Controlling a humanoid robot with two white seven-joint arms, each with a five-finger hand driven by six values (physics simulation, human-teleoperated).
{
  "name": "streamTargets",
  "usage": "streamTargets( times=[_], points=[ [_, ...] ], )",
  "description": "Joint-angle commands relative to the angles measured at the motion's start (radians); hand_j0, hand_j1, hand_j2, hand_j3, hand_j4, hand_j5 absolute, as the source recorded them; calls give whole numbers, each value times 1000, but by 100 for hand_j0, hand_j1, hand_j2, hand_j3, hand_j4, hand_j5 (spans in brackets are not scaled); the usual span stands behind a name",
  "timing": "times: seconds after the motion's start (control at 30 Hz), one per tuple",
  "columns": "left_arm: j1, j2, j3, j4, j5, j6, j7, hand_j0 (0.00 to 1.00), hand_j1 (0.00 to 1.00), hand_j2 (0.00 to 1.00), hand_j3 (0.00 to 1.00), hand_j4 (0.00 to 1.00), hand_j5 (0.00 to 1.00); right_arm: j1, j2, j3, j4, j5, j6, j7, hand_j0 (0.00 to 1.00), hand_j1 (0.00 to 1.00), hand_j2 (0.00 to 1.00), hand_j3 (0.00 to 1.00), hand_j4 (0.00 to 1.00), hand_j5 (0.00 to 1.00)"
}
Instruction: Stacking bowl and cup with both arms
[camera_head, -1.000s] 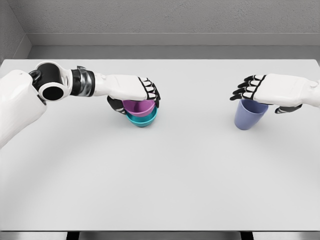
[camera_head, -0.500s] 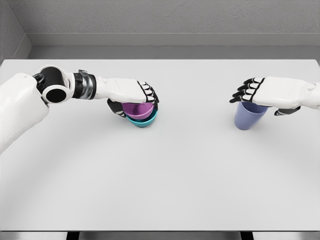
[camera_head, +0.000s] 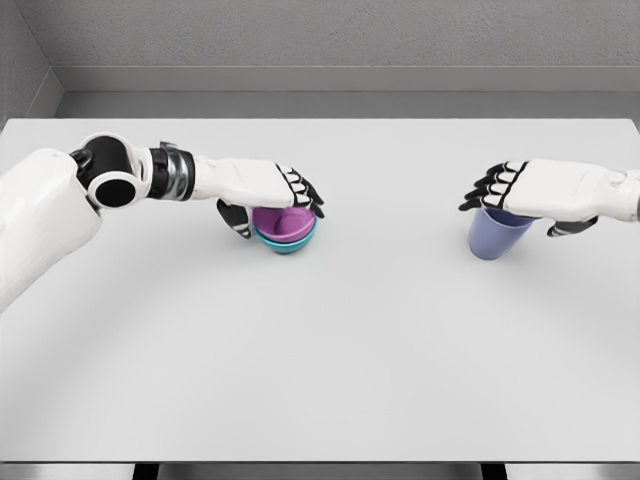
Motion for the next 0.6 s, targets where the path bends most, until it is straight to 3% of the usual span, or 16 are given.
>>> streamTargets(
  times=[0.0,0.37,0.43,0.5,0.57],
  points=[
    [0,1,1,1,5,2,0,100,100,100,100,100,100,0,6,8,7,-2,2,0,100,100,100,100,100,100],
    [-14,35,19,-16,41,2,0,100,100,100,100,100,100,-5,25,8,21,12,2,0,100,100,100,100,100,100],
    [-14,65,62,-16,72,2,0,100,100,100,100,100,100,-6,26,8,25,12,2,0,100,100,100,100,100,100],
    [-3,153,151,-10,135,2,0,100,100,100,100,100,100,-8,34,8,27,12,2,0,100,100,100,100,100,100],
    [5,217,222,-1,138,2,0,100,100,100,100,100,100,-12,37,8,33,13,2,0,100,100,100,100,100,100]
  ],
)
